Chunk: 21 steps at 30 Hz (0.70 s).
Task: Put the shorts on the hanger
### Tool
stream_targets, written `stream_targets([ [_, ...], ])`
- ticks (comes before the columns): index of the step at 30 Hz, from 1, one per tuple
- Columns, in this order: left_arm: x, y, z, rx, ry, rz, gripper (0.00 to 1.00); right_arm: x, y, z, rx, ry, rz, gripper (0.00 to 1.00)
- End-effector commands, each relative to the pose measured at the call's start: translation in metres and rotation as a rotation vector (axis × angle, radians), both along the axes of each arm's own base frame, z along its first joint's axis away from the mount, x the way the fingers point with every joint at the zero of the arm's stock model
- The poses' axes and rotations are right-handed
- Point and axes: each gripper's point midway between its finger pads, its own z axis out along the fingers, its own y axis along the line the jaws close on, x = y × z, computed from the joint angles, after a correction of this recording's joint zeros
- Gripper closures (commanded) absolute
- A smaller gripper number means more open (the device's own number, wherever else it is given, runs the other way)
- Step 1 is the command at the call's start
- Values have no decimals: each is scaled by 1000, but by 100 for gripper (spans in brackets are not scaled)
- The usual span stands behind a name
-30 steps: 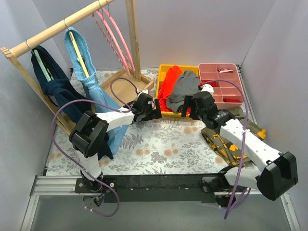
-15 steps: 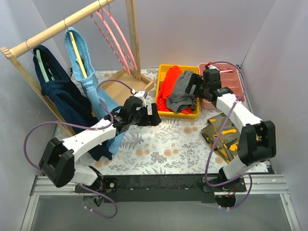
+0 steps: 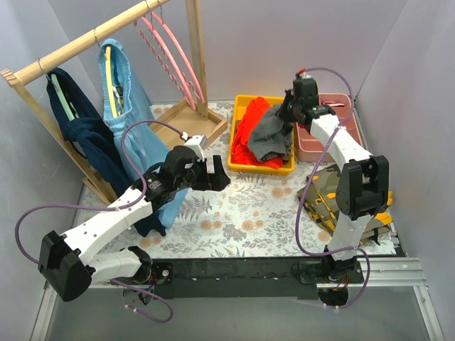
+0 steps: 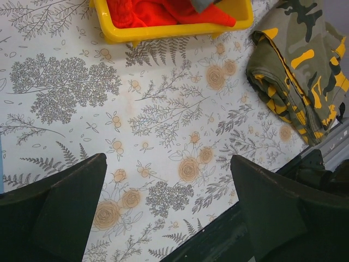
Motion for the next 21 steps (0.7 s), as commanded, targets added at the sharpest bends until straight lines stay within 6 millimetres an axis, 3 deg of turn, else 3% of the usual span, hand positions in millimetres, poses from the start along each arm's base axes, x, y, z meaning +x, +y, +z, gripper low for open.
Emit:
stream_targets([
  [1, -5, 4, 22, -22, -42, -11, 2, 31, -4, 137, 35, -300, -25, 99],
  [2, -5, 3, 26, -31, -49, -11, 2, 31, -4, 155, 45, -336, -24, 99],
  [3, -5, 3, 28, -35, -53, -12, 2, 32, -3, 191, 66, -409, -24, 99],
  [5, -5, 2, 30, -43, -55, -15, 2, 31, -3, 221, 88, -471, -22, 99],
  [6, -5, 1, 32, -48, -57, -19, 2, 29, -3, 249, 105, -529, -22, 99],
  [10, -6, 0, 38, -65, -68, -22, 2, 15, -2, 309, 139, -671, -6, 99],
  [14, -5, -1, 40, -68, -78, -25, 2, -16, 7, 359, 135, -810, 25, 99],
  [17, -4, -4, 37, -67, -75, -36, 2, -34, 2, 396, 124, -920, -4, 99],
  [21, -4, -9, 34, -78, -63, -50, 2, -41, -6, 413, 105, -952, -26, 99],
])
